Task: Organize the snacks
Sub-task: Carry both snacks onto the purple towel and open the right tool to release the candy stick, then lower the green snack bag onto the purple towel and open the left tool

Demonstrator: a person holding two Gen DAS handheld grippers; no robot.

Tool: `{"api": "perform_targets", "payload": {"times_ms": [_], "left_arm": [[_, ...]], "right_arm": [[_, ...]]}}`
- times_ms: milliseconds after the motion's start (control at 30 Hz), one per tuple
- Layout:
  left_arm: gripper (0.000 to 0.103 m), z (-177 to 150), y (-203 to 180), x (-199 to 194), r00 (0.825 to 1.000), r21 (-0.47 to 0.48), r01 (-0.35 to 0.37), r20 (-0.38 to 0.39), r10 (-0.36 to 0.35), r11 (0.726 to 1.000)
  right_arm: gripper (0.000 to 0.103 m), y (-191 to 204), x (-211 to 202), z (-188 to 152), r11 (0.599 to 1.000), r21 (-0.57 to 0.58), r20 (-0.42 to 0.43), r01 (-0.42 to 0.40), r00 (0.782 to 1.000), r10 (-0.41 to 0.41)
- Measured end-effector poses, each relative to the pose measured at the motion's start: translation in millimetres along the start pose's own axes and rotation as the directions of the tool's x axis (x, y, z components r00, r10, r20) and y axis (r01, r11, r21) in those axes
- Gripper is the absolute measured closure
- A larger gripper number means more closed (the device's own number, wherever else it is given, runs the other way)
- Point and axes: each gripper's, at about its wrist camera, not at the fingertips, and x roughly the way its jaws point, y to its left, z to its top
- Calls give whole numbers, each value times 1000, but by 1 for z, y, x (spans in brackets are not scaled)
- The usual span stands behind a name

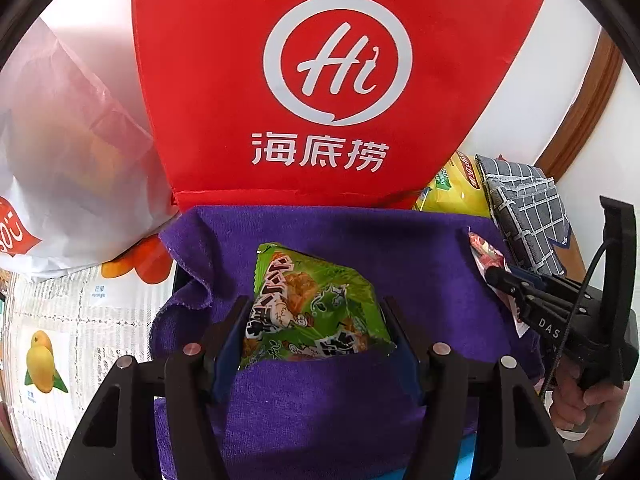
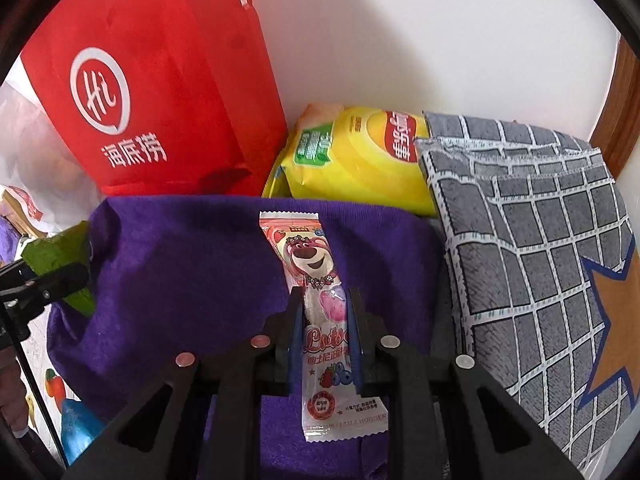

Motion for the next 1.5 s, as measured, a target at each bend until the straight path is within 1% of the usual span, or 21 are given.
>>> {"api": "perform_targets", "payload": {"times_ms": [333,533,700,733,833,867,1100,1233,1333,1367,1500], "left_arm": [[41,0,5,5,1000,-25,-1,-23,0,1000],[41,0,3,9,999,-25,-3,-39,2,1000],[41,-1,2,12,999,-29,0,-49,-2,1000],[41,-1,2,13,999,-29,-1,-49,0,1000],[41,-1,2,14,999,-31,-2,-51,1,1000],[41,-1,3,14,999,-32,-3,-52,1,999],[41,-2,6,16,998,-39,-1,-64,-1,999],[41,-2,6,17,997,-39,-2,-72,-1,999],[40,-2,5,18,997,-38,0,-74,-2,999],[41,-2,4,18,997,-38,1,-73,-4,999],[39,-1,3,15,998,-37,13,-65,-16,999]], "right_arm": [[83,2,24,-2,999,1,-75,36,997,-36],[80,1,30,-5,999,-5,-80,43,996,-43],[80,-1,34,-6,999,-8,-87,38,995,-39],[78,1,35,-5,999,-11,-87,35,996,-36],[65,2,33,-3,999,-17,-73,32,997,-33],[64,2,31,-2,999,-20,-63,35,997,-36],[60,1,21,4,999,-23,-28,28,999,-29],[56,-7,12,5,1000,-10,-4,25,1000,-25],[56,-14,4,7,1000,-4,13,16,1000,-16],[56,-7,-1,8,1000,-2,17,15,1000,-15],[56,-1,-14,8,1000,-13,35,10,999,-9]]}}
